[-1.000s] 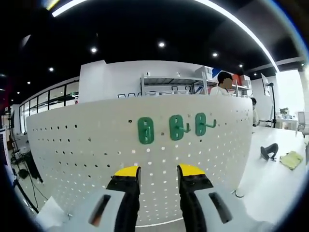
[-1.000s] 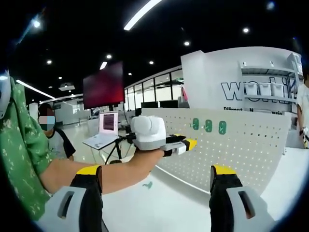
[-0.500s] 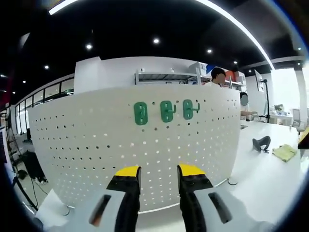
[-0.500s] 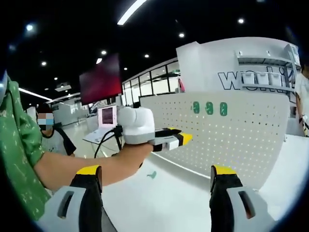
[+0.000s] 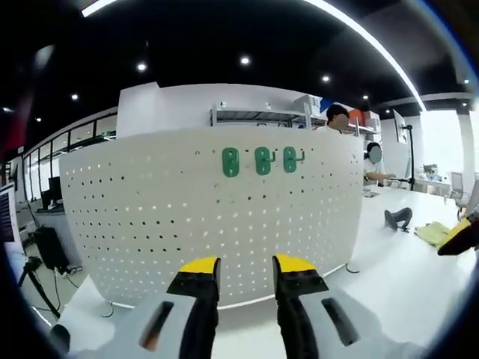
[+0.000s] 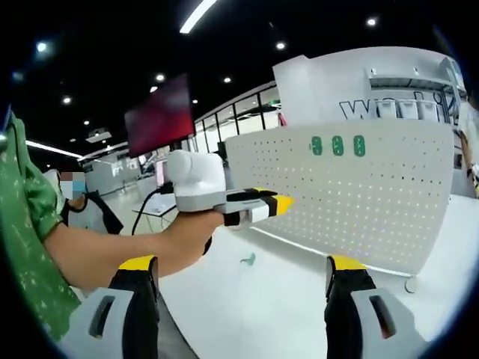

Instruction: Insert the hook assembly into the mounting plate slot until the hook locks in place.

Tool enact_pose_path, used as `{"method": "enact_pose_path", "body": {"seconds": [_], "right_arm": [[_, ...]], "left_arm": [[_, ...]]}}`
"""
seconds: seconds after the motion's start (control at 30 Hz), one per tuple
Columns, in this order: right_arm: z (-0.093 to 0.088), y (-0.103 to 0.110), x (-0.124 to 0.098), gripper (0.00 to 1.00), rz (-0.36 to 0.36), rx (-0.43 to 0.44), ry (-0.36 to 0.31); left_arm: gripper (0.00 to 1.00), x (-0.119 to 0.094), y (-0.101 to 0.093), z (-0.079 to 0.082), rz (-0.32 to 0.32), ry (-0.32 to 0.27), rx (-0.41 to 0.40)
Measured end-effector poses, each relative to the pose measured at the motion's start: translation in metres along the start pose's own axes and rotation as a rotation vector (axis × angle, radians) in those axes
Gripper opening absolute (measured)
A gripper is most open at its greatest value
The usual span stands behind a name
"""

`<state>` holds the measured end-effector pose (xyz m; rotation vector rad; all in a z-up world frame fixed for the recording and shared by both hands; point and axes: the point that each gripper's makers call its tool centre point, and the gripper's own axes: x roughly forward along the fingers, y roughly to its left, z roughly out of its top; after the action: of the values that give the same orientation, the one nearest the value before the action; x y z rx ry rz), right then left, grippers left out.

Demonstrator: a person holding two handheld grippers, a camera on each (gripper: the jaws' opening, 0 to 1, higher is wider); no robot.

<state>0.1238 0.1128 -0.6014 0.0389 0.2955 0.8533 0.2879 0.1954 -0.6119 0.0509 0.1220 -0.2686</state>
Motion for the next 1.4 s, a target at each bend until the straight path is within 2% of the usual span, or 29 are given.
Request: {"method": "enact_pose_path", "body": {"seconds": [0.37, 0.63, 0.93, 1.1, 1.2, 1.4], "right_arm": [[-0.005, 0.030, 0.015, 0.95, 0.021, 0.004, -0.005], [-0.006, 0.047, 0.021, 0.94, 0.028, -0.002, -0.008], [-0.004, 0.048, 0.017, 0.94, 0.010, -0.012, -0.013], [-0.006, 0.047, 0.016, 0.94, 0.004, -0.010, -0.009], [-0.007, 0.046, 0.017, 0.94, 0.006, -0.008, -0.005], [-0.006, 0.046, 0.024, 0.94, 0.019, -0.011, -0.003]], "left_arm": [[0.30, -0.036, 0.010, -0.009, -0.060, -0.002, 0.002], [0.33, -0.053, 0.015, -0.012, -0.102, 0.003, 0.004], [0.37, -0.064, 0.021, -0.018, -0.150, 0.010, -0.014], [0.37, -0.070, 0.035, -0.028, -0.147, 0.024, -0.009], [0.38, -0.074, 0.042, -0.034, -0.154, 0.036, -0.033], [0.40, -0.080, 0.052, -0.036, -0.167, 0.028, -0.033]]}}
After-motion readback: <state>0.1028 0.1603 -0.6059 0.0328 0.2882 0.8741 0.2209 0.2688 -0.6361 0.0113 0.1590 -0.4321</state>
